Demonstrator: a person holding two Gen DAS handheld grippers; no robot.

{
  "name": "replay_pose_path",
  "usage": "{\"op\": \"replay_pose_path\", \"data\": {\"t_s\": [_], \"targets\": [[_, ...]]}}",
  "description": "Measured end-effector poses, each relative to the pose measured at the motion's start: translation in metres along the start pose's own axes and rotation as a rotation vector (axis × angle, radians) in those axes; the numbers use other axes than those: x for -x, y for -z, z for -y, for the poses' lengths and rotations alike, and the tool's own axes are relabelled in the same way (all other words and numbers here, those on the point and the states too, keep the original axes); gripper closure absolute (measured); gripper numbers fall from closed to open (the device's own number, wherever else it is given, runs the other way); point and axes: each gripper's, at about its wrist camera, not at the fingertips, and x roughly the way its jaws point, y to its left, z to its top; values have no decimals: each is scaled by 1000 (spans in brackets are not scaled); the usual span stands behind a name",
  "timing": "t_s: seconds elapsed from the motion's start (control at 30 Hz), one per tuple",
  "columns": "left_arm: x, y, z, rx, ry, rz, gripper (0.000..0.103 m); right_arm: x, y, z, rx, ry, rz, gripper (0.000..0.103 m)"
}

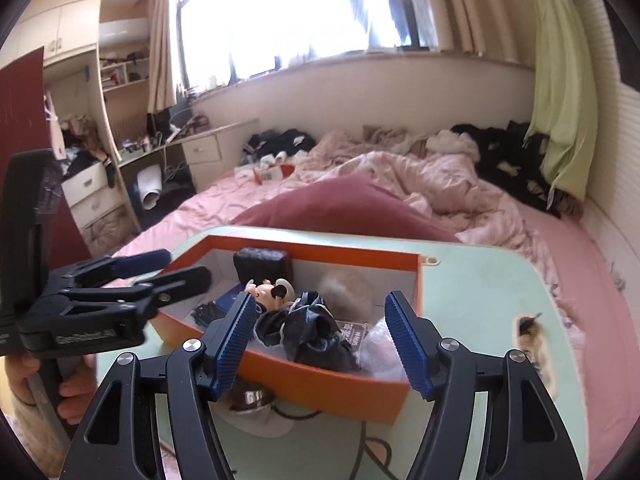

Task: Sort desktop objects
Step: 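Withdraw both grippers from the orange box, then reach to the silver metal piece and grasp it with the right gripper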

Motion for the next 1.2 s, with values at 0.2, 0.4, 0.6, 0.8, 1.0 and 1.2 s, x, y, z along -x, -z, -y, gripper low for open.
{"op": "replay_pose_path", "data": {"t_s": [0.2,0.4,0.6,0.8,1.0,1.2], "targets": [[18,32,5,-64,2,-63,23,14,23,-10,3,-21,-104,30],[3,69,2,-68,-8,-156,23,11,55,-14,1,-36,-199,26],[-10,87,9,-105,-35,-163,18,-3,68,-14,-8,-17,-264,17],[-12,91,4,-94,-39,-153,0,-15,82,-12,40,101,-311,0],[-11,91,2,-97,-37,-144,0,-16,85,-9,40,93,-308,0],[-12,90,4,-96,-37,-138,0,-17,86,-7,40,88,-304,0]]}}
